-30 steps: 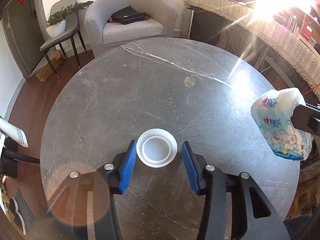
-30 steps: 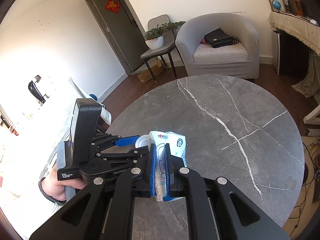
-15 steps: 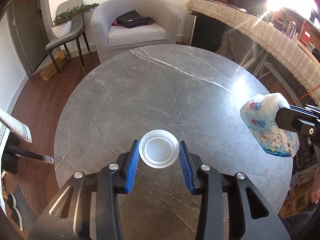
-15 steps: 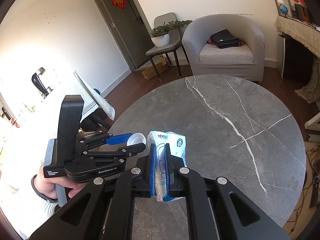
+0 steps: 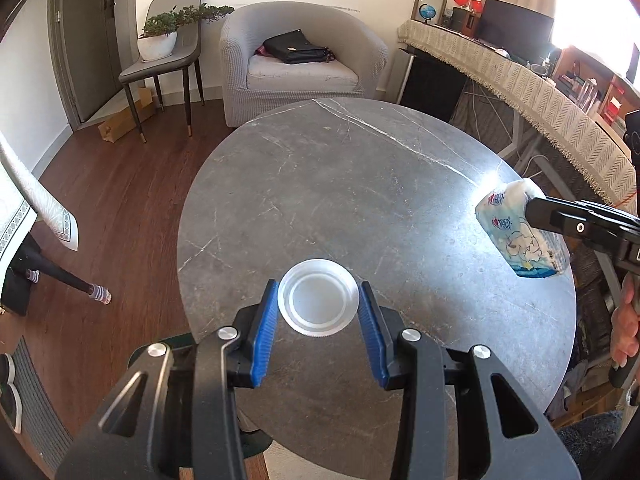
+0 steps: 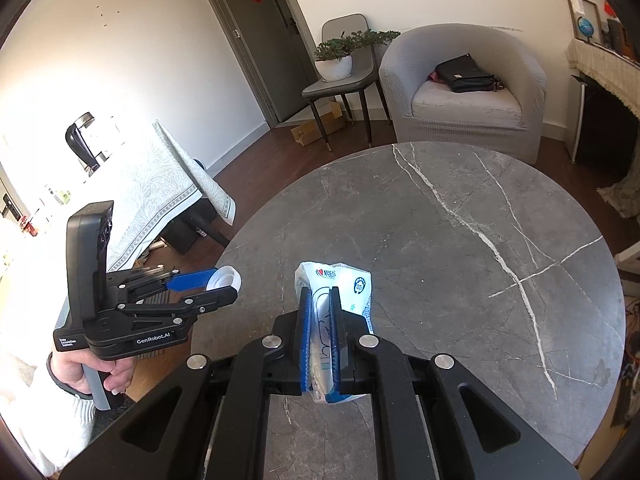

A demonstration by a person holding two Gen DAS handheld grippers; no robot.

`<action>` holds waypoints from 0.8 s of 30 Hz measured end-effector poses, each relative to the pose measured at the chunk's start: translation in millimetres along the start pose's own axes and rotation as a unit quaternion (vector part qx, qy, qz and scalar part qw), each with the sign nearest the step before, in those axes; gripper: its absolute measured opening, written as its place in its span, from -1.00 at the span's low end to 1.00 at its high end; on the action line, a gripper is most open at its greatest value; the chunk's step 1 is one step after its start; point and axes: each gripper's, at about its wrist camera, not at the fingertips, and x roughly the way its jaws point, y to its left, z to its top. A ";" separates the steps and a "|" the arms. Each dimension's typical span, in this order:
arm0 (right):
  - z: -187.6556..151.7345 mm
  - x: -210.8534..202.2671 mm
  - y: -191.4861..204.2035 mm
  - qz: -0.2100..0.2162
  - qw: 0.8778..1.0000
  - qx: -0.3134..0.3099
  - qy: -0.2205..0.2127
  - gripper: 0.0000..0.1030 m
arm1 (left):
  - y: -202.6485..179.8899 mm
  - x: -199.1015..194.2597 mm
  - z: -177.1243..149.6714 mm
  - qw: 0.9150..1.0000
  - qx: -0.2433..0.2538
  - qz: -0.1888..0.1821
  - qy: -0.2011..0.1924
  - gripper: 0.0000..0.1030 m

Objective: Collect trash
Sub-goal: 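Carry the lid and tissue pack over the green bin with both tools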

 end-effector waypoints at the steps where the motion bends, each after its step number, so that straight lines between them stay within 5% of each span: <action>1: 0.8 3.8 2.6 0.001 1.000 -0.002 0.003 -0.84 | 2.4 -2.2 -0.8 1.000 0.000 -0.002 -0.001 -0.18; 11: 16.2 30.2 55.3 0.032 0.999 -0.034 0.010 -0.84 | 44.1 -27.8 -11.2 0.999 -0.040 -0.013 -0.015 -0.18; 24: 19.2 73.3 112.7 0.072 0.995 -0.060 0.042 -0.84 | 107.7 -32.9 -39.6 0.997 -0.072 0.016 -0.010 -0.18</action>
